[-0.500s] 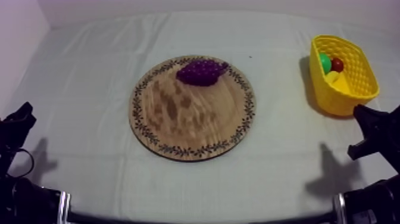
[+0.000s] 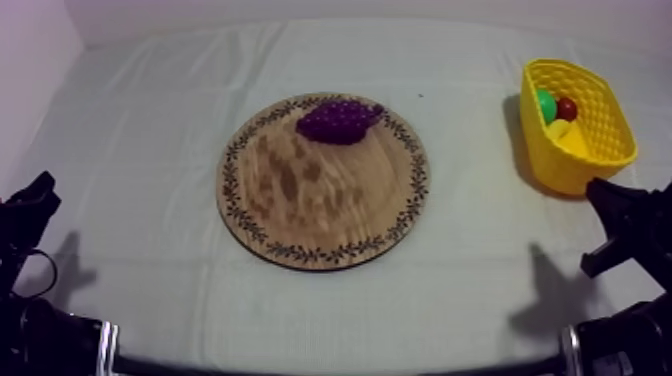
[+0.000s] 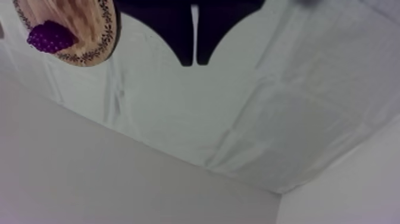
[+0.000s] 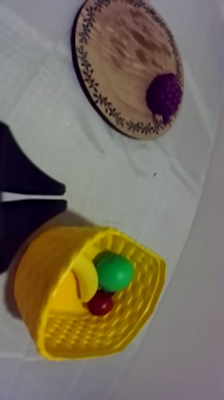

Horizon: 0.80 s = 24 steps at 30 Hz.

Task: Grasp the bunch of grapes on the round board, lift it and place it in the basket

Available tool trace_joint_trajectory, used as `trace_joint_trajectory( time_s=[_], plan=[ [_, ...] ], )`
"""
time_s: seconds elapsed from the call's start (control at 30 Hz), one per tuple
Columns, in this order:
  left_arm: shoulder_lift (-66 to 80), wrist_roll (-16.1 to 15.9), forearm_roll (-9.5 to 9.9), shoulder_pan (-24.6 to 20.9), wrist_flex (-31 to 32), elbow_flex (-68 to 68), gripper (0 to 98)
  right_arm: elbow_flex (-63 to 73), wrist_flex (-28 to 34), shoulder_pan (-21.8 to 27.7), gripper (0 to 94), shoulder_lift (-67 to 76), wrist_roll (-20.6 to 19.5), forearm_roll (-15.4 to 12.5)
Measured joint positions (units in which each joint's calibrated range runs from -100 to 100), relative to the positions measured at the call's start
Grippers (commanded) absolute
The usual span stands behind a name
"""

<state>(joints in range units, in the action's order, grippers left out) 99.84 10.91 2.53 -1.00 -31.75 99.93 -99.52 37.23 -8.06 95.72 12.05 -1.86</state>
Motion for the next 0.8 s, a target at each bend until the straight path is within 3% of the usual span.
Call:
trace_joint_trajectory(
  time_s=[0.27,0.4,0.53,0.8],
  plan=[
    [0.0,0.0,0.0,0.0,0.1,0.0,0.0,1.8,3.6,-5.1,0.5,-0.2,-1.3,1.4],
    [0.0,0.0,0.0,0.0,0.1,0.0,0.0,5.5,5.2,-7.8,0.5,-3.7,-4.9,4.8],
    [0.0,0.0,0.0,0.0,0.1,0.0,0.0,11.7,2.9,-10.4,0.5,-9.7,-7.6,8.1],
    [0.0,0.0,0.0,0.0,0.1,0.0,0.0,29.9,8.1,-15.5,0.3,-26.2,-5.7,11.2]
  ],
)
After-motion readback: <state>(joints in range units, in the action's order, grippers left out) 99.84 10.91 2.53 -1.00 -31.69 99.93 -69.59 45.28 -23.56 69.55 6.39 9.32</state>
